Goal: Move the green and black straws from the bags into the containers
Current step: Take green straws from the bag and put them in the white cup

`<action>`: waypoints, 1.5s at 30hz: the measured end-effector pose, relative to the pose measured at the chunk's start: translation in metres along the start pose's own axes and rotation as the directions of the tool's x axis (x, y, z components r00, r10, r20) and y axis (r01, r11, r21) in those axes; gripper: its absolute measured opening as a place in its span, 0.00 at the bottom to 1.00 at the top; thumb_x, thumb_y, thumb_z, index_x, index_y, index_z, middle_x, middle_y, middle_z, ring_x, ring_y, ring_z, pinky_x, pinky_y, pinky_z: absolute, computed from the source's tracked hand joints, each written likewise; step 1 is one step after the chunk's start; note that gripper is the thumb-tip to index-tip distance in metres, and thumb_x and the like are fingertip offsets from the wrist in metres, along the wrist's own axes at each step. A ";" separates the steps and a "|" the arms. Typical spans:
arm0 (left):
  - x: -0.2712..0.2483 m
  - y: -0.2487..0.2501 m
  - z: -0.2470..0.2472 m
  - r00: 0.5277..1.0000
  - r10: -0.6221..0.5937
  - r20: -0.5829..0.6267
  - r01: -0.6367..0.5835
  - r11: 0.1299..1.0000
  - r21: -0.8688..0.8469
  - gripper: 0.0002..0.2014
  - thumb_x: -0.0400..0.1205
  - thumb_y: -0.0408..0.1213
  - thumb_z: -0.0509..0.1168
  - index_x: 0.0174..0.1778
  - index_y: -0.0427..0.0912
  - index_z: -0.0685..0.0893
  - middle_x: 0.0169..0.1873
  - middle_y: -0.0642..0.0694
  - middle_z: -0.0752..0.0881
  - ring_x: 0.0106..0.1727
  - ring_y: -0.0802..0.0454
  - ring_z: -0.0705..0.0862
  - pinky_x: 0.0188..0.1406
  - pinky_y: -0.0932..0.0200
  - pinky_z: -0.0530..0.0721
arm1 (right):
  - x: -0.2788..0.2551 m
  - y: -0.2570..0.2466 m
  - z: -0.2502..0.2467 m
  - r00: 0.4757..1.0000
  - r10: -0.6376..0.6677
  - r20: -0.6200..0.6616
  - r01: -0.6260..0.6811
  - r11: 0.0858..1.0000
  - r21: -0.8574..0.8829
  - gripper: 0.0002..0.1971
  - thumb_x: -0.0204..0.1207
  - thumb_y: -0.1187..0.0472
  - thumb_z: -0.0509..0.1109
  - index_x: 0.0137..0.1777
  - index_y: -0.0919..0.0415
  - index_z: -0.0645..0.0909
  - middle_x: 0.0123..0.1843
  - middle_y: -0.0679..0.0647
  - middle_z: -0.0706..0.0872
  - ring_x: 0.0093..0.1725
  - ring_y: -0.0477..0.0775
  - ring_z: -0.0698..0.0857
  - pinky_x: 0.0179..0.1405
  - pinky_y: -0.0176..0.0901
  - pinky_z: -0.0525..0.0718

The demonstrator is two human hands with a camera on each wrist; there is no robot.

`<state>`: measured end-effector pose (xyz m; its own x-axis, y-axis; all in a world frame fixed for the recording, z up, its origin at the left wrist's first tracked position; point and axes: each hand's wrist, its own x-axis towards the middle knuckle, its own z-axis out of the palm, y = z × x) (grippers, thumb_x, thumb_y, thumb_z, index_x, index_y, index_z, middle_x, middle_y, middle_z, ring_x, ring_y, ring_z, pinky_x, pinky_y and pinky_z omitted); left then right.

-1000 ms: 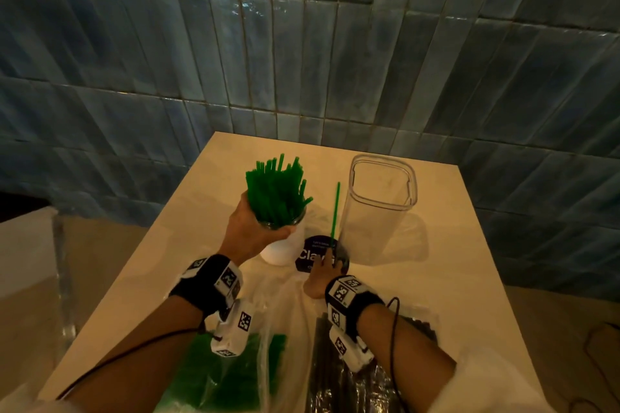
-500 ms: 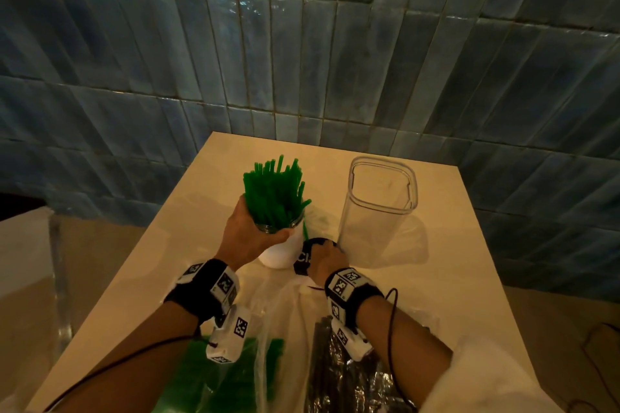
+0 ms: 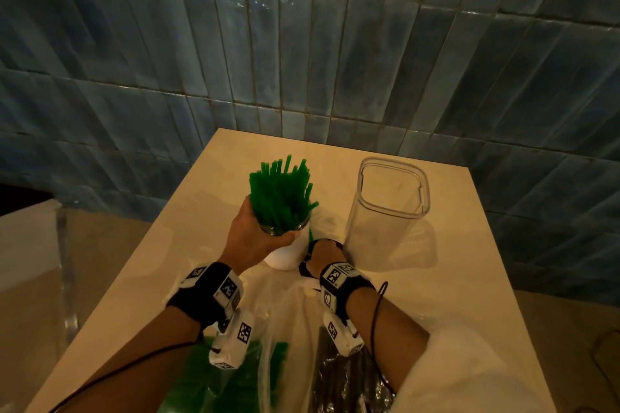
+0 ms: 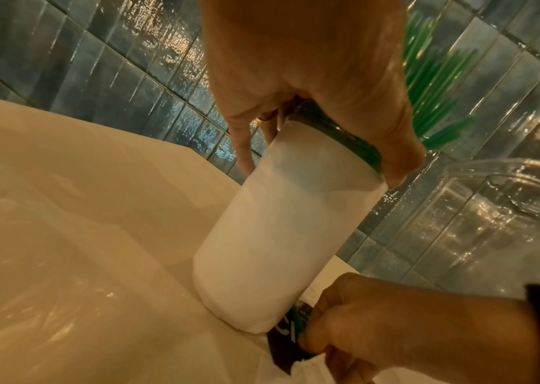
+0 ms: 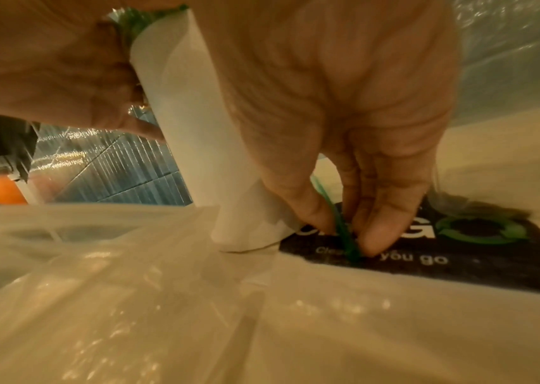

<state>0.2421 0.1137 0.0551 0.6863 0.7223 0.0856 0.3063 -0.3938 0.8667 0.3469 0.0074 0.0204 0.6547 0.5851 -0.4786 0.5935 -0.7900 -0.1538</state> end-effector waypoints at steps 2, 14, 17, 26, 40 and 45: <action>0.000 -0.001 0.000 1.000 0.000 0.005 0.000 1.000 -0.008 0.42 0.60 0.40 0.83 0.68 0.45 0.70 0.52 0.58 0.77 0.52 0.60 0.76 0.38 0.83 0.68 | -0.001 0.001 -0.002 1.000 -0.017 -0.007 0.017 1.000 0.018 0.22 0.79 0.51 0.65 0.69 0.61 0.76 0.66 0.61 0.80 0.66 0.63 0.79 0.66 0.52 0.77; 0.001 -0.004 -0.001 0.999 0.032 0.012 -0.032 0.999 -0.017 0.42 0.60 0.40 0.83 0.69 0.45 0.70 0.53 0.59 0.76 0.53 0.61 0.76 0.40 0.83 0.68 | -0.037 0.016 -0.016 0.998 -0.026 0.049 0.008 0.942 0.337 0.26 0.77 0.54 0.69 0.72 0.64 0.72 0.71 0.62 0.76 0.69 0.62 0.77 0.68 0.49 0.77; 0.002 -0.003 -0.002 0.999 0.027 0.036 -0.026 0.999 -0.027 0.42 0.61 0.40 0.83 0.69 0.45 0.69 0.54 0.58 0.77 0.54 0.60 0.76 0.40 0.82 0.69 | -0.051 0.016 -0.021 0.992 -0.115 -0.055 0.128 0.890 0.439 0.11 0.74 0.61 0.71 0.55 0.59 0.84 0.60 0.64 0.85 0.60 0.62 0.83 0.60 0.50 0.82; -0.005 0.001 0.000 0.997 0.023 0.078 -0.018 0.998 -0.056 0.47 0.59 0.45 0.83 0.72 0.43 0.68 0.60 0.50 0.81 0.57 0.55 0.78 0.53 0.62 0.77 | -0.101 0.010 -0.058 0.796 -0.132 -0.590 0.488 0.716 0.499 0.08 0.81 0.60 0.65 0.54 0.64 0.81 0.46 0.54 0.88 0.45 0.51 0.87 0.42 0.31 0.82; -0.012 -0.004 0.006 0.991 0.041 0.127 -0.008 0.968 -0.251 0.43 0.55 0.43 0.85 0.62 0.57 0.69 0.54 0.62 0.80 0.56 0.58 0.81 0.50 0.72 0.81 | -0.095 -0.017 -0.100 0.650 -0.168 -0.741 0.536 0.793 0.291 0.29 0.72 0.45 0.73 0.71 0.47 0.67 0.64 0.48 0.72 0.55 0.44 0.75 0.51 0.38 0.81; -0.011 -0.006 0.009 0.991 0.005 0.135 0.033 0.962 -0.271 0.47 0.46 0.58 0.81 0.61 0.64 0.68 0.56 0.61 0.80 0.57 0.59 0.82 0.58 0.54 0.82 | -0.083 -0.026 -0.101 0.466 -0.196 -0.863 0.715 0.658 0.237 0.25 0.81 0.59 0.63 0.77 0.51 0.63 0.78 0.54 0.61 0.75 0.45 0.62 0.74 0.39 0.63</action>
<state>0.2387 0.1035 0.0448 0.7706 0.6369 0.0222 0.1382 -0.2011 0.9698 0.3245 -0.0025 0.1516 0.5929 0.5857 0.5526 0.7475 -0.1452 -0.6482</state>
